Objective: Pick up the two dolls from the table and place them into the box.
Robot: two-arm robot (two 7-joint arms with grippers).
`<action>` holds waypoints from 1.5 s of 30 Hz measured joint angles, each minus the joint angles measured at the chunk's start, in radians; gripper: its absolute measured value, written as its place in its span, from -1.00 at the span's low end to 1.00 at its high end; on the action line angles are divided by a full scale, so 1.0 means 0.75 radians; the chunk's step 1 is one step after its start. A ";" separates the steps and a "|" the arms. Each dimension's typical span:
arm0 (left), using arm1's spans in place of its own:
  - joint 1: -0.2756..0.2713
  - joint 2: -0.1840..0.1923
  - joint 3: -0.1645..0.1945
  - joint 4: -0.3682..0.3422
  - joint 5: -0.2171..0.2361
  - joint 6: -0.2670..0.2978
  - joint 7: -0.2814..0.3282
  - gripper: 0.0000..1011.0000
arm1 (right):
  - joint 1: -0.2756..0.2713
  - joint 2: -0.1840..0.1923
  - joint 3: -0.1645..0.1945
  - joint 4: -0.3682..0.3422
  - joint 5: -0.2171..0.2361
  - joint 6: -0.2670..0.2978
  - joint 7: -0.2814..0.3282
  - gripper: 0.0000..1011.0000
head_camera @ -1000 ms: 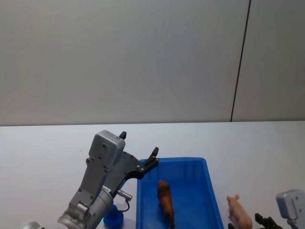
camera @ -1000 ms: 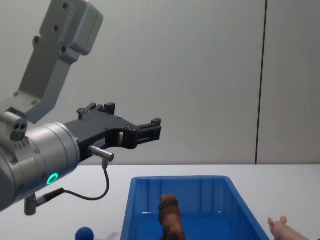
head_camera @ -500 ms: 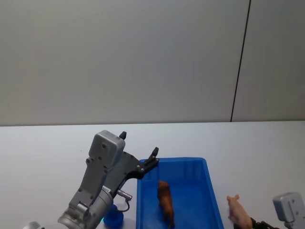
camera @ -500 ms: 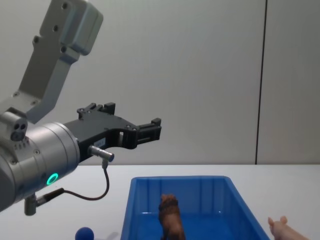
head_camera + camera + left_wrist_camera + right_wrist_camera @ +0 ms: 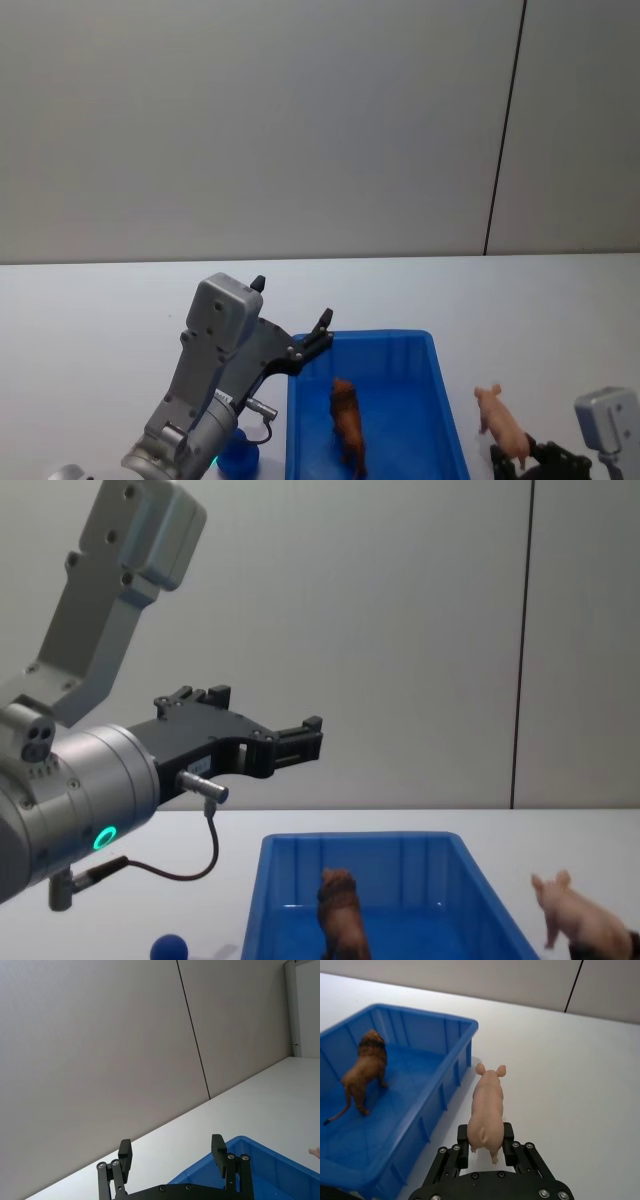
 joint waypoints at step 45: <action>0.000 0.000 0.000 0.000 0.000 0.000 0.000 0.98 | 0.221 -0.165 -0.076 0.118 -0.036 -0.049 0.245 0.71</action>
